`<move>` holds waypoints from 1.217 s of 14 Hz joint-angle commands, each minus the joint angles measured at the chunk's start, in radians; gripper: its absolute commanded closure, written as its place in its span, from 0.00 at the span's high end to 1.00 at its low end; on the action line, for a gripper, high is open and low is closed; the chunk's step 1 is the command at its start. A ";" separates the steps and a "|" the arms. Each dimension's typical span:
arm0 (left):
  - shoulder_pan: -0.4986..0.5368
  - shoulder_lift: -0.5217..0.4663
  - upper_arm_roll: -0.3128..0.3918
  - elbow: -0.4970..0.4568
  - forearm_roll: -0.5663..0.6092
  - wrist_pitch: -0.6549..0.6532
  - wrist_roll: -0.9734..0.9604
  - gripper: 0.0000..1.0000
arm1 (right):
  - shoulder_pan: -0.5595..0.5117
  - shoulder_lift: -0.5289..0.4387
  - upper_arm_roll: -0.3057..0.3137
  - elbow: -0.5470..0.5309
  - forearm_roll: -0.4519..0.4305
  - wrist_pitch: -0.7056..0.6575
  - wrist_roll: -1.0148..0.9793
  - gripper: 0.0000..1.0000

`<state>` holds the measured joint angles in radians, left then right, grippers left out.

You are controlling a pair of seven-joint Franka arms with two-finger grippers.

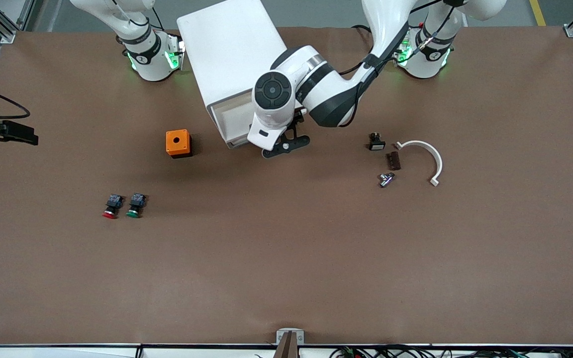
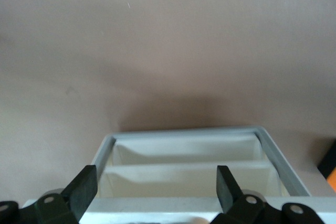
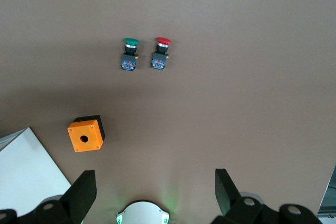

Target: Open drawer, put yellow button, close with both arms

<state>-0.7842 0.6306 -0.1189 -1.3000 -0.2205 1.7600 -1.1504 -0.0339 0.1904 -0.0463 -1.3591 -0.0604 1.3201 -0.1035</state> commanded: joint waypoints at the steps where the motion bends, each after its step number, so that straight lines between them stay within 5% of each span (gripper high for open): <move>1: -0.009 -0.017 0.002 -0.011 -0.054 -0.005 -0.003 1.00 | -0.024 -0.002 0.023 0.003 0.011 -0.018 -0.007 1.00; 12: -0.044 -0.002 0.002 -0.018 -0.217 -0.005 -0.005 1.00 | -0.018 -0.016 0.017 0.080 -0.004 -0.068 0.007 1.00; 17: -0.053 -0.002 0.001 -0.053 -0.270 -0.004 -0.003 1.00 | -0.056 -0.137 0.020 0.002 0.037 -0.082 0.008 1.00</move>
<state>-0.8191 0.6327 -0.1186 -1.3388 -0.4564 1.7598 -1.1504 -0.0663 0.1225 -0.0398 -1.2858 -0.0465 1.2277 -0.1019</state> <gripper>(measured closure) 0.000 0.000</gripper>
